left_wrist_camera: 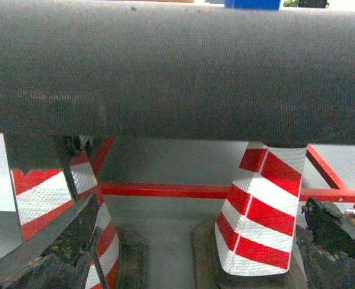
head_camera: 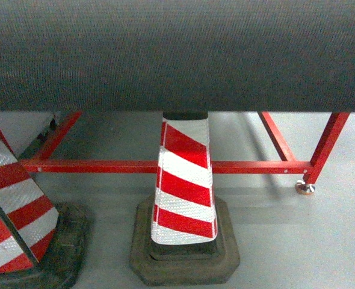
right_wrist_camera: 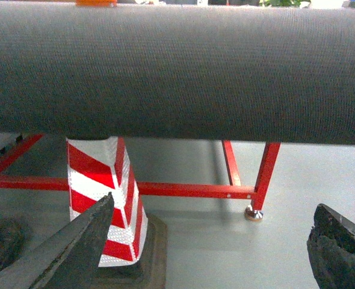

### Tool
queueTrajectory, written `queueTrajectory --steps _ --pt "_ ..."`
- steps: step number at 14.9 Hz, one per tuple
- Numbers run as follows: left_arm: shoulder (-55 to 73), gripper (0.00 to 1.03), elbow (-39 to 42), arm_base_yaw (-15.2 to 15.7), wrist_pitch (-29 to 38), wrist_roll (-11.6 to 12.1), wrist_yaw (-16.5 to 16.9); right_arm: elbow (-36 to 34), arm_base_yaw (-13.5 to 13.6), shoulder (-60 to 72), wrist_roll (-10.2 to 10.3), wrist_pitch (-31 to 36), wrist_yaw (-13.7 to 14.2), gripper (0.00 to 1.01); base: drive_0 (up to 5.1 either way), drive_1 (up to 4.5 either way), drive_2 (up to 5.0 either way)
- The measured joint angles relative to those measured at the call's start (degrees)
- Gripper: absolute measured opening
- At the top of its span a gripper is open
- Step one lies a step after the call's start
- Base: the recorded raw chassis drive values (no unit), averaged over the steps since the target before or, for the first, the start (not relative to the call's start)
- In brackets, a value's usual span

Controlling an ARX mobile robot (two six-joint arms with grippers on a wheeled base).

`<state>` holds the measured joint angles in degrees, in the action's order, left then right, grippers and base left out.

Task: Sort blue parts and orange caps into right shelf containers

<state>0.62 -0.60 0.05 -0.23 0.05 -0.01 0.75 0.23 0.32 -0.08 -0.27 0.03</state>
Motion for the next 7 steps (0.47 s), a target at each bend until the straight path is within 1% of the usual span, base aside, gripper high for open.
queueTrajectory --steps 7 --pt "0.00 0.98 0.00 0.00 -0.02 -0.02 0.00 0.00 0.00 0.00 0.13 -0.04 -0.04 0.98 0.0 0.00 0.0"
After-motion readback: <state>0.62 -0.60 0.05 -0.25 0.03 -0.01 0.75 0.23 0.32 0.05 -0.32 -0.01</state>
